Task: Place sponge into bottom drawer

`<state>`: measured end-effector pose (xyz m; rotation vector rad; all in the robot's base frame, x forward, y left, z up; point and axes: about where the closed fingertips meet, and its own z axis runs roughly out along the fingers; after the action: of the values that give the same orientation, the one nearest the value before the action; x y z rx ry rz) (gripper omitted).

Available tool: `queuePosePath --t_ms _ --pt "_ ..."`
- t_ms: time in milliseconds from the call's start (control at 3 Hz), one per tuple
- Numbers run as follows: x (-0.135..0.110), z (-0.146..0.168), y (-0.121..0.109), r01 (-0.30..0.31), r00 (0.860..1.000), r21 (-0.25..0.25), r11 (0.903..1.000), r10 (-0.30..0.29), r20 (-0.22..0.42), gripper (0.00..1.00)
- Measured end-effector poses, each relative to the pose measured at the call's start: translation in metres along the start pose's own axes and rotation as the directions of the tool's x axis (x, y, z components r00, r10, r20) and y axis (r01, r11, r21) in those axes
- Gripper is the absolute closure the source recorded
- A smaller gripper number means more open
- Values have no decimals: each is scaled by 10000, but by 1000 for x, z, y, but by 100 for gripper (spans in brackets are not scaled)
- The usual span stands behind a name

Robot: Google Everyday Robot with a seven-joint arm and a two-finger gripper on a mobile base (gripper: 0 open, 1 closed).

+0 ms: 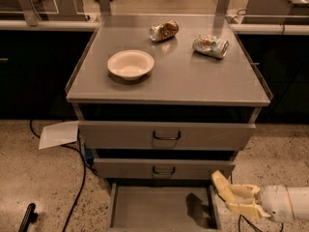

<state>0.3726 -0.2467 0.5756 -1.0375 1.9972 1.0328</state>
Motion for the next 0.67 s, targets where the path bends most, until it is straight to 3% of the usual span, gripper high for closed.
queuePosePath --t_ms 333,667 --pt "63 19 -24 -1251 9921 538 9907 1248 81 100" --pt "122 48 -54 -2502 9681 727 9655 2482 349 100"
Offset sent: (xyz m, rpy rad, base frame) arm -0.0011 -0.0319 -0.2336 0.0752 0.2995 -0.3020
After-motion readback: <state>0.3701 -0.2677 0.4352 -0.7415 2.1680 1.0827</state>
